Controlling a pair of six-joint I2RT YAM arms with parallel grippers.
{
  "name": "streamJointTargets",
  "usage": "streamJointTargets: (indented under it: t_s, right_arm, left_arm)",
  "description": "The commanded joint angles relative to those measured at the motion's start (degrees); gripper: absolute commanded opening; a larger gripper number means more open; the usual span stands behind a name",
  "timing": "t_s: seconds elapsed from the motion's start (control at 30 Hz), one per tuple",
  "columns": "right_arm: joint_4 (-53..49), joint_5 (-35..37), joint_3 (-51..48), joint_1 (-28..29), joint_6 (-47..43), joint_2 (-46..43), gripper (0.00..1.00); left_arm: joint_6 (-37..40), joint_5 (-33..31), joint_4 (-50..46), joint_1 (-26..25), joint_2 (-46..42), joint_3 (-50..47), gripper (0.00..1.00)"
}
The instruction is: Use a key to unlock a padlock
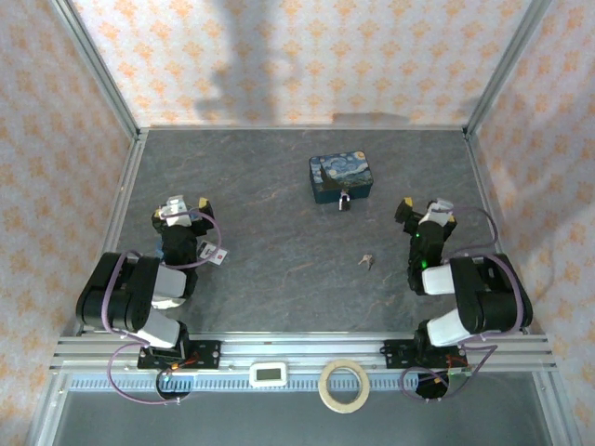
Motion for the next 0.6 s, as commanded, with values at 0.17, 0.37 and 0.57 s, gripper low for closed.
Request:
streamJointTargets:
  t_s: [0.17,0.37,0.57]
  right_arm:
    - [-33.4,4.8,13.2,4.6,8.7,-13.0,0.98]
    - [-63.9,-1.3,23.7,12.1,18.1,-14.9,0.87]
    - [-84.1,-7.7,27.1,19.2,21.2,-14.3,0.68]
  left_arm:
    - [-7.3,-9.0,-29.8,-8.9,-11.1,16.2,0.99]
    - [-30.4,1.9,-30.6,-15.8,-10.2,18.3,0.99]
    - [-38.0,2.6,-27.4,-24.7,-5.8,18.2,0.99]
